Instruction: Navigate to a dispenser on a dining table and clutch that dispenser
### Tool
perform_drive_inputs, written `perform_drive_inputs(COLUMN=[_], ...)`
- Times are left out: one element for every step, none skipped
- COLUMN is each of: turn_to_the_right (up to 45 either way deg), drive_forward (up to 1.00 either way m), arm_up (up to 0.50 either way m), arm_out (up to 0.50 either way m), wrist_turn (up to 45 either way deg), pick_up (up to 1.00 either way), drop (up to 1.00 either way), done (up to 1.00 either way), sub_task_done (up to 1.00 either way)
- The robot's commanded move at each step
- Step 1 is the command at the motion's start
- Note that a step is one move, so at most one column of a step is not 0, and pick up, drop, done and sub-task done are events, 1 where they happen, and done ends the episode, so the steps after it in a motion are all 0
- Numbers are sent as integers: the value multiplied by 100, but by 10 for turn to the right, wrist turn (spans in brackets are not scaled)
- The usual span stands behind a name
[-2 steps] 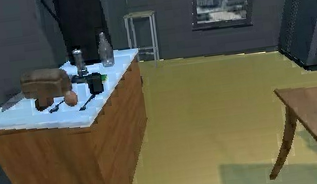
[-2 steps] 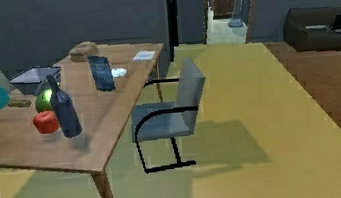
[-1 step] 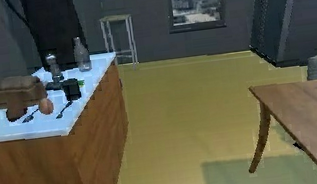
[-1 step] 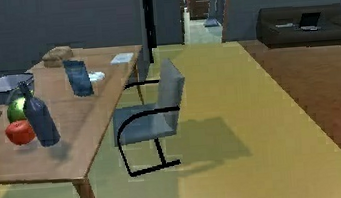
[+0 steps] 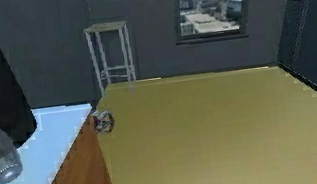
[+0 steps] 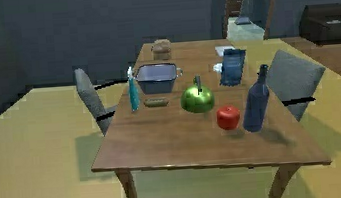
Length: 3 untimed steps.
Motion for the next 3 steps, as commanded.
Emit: perform_drive_inputs(turn_to_the_right=[30,0,450], drive_forward=[0,50,0], arm_up=[0,0,0], arm_out=[0,0,0], wrist_turn=[0,0,0], pick_up=[0,0,0], drop=[0,0,0], done=[0,0,0], sub_task_done=[0,0,0])
